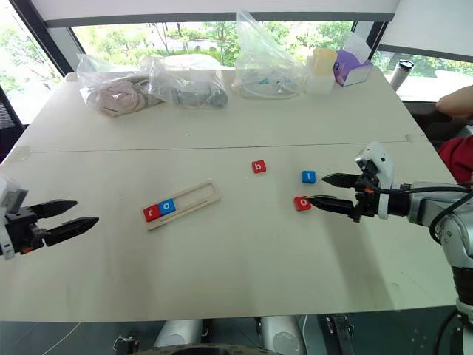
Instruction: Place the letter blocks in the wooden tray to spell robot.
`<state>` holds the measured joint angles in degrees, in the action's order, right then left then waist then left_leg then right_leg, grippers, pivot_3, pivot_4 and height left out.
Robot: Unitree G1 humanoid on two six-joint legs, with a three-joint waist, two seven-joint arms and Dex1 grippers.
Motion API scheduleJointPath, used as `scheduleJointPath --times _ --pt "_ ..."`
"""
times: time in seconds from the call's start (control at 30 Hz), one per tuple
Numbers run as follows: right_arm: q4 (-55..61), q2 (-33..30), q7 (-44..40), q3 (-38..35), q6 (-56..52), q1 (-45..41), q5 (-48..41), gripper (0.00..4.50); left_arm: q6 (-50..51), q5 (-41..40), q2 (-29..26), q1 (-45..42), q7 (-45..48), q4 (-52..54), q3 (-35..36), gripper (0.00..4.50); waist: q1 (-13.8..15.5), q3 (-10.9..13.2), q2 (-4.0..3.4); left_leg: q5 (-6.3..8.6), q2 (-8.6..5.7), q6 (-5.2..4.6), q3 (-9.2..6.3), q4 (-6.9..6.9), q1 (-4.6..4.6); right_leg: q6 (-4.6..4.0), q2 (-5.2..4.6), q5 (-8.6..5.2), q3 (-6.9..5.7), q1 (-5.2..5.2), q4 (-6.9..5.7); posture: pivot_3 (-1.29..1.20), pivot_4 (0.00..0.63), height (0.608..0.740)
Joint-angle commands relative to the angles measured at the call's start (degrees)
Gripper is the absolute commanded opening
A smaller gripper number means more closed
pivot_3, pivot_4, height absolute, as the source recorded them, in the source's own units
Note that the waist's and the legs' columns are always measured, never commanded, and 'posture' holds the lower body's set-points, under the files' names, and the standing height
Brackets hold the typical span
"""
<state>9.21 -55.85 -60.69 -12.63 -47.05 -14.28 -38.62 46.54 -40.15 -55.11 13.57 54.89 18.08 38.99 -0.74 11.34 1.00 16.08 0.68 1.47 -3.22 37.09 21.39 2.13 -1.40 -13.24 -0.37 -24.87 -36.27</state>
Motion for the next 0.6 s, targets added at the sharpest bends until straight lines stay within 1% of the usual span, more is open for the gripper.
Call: scheduleJointPath --times 0.03,0.13,0.33,0.4,0.5,0.6 --pt "3.27 0.4 0.64 -1.03 0.14 -0.05 -0.97 4.38 -2.37 1.45 -0.33 -1.07 -0.06 0.03 -0.74 4.5 -0.02 0.0 0.0 0.0 0.01 0.0 0.0 0.02 0.0 0.0 0.02 0.0 0.0 0.0 0.0 0.0 0.15 0.74" --pt "3.97 0.45 0.8 -1.06 0.58 0.87 -0.49 4.38 -3.03 2.89 -1.29 -2.1 0.08 -0.92 -2.43 4.5 0.01 0.0 0.01 0.0 0.01 0.0 0.0 0.02 0.02 0.0 0.03 0.0 0.0 0.0 0.0 0.0 0.15 0.74" --pt "4.18 0.59 2.94 -0.15 -2.87 -0.23 -1.0 4.38 -4.7 4.73 -3.74 -4.3 2.85 -3.62 -5.66 4.5 0.02 0.0 0.01 0.0 -0.01 0.0 0.02 -0.01 0.04 0.0 0.0 0.02 0.01 -0.01 0.0 0.0 0.15 0.74" --pt "4.75 0.99 3.5 0.52 -2.52 -0.7 -0.44 4.38 -6.96 7.06 -5.86 -5.64 4.64 -5.1 -8.72 4.5 0.04 0.0 0.01 0.0 -0.01 0.0 0.03 0.0 0.03 0.0 0.01 0.02 0.01 -0.01 0.0 0.0 0.15 0.74" --pt "7.34 2.12 4.85 1.41 -3.69 -1.46 -1.57 4.38 -8.31 7.86 -7.41 -11.3 6.2 -7.39 -13.82 4.5 0.09 0.0 0.0 0.0 -0.01 0.0 0.02 0.01 0.02 -0.01 0.03 0.02 0.01 0.0 0.0 0.0 0.15 0.74" --pt "16.53 5.49 8.16 5.34 -5.55 -2.16 -3.65 4.38 -11.46 11.28 -5.83 -15.92 7.7 -6.45 -24.15 4.5 0.07 -0.01 -0.01 0.0 0.0 0.0 0.02 0.01 0.02 0.0 0.24 0.03 0.05 0.02 0.0 0.0 0.15 0.74"
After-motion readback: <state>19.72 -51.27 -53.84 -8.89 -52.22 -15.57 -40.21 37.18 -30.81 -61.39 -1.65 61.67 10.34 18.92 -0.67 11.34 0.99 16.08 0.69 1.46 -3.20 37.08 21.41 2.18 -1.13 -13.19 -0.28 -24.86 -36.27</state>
